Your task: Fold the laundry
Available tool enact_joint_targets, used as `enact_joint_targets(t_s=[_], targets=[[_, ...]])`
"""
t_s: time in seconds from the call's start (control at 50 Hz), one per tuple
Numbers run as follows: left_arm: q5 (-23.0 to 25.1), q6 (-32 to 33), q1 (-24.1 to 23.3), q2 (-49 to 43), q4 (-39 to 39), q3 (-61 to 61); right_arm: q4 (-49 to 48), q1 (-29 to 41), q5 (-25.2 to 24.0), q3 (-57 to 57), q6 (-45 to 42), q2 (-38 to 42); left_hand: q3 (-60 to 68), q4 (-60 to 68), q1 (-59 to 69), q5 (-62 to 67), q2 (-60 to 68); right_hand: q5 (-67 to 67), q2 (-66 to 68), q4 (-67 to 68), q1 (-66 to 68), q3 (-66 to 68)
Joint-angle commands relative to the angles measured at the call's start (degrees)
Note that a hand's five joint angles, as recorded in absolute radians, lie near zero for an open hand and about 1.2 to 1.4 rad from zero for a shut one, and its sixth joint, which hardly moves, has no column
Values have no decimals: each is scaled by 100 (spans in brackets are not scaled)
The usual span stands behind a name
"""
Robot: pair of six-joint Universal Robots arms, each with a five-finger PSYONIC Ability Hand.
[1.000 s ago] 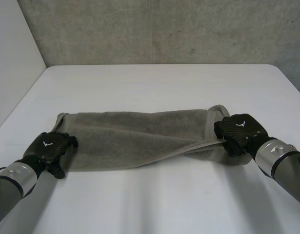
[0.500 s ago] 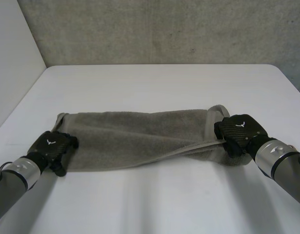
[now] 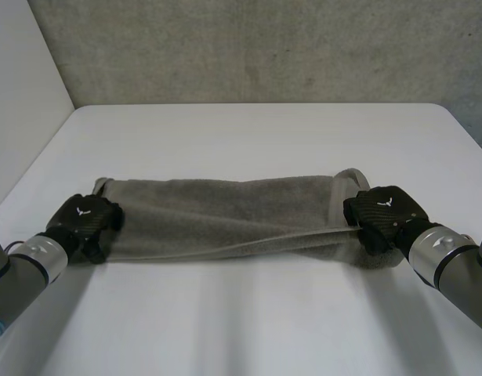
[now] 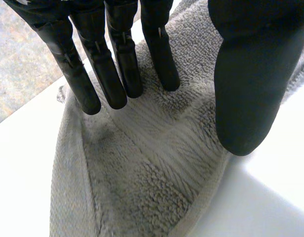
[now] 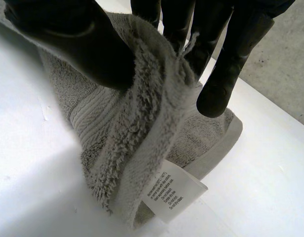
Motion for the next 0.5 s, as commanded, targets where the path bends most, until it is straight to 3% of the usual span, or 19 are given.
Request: enact_joint_targets(t_s=[0.02, 0.18, 0.5], targets=[[-22, -325, -129, 31, 44, 63, 0, 0, 0, -5, 0, 34, 629, 632, 628, 1609, 626, 95, 382, 339, 333, 312], [-338, -555, -260, 32, 412, 45, 0, 0, 0, -14, 0, 43, 629, 631, 628, 1608, 626, 95, 382, 339, 333, 312], [-338, -511, -252, 260, 229, -165, 0, 0, 0, -14, -17, 52, 562, 564, 561, 1541, 559, 95, 382, 339, 333, 312]])
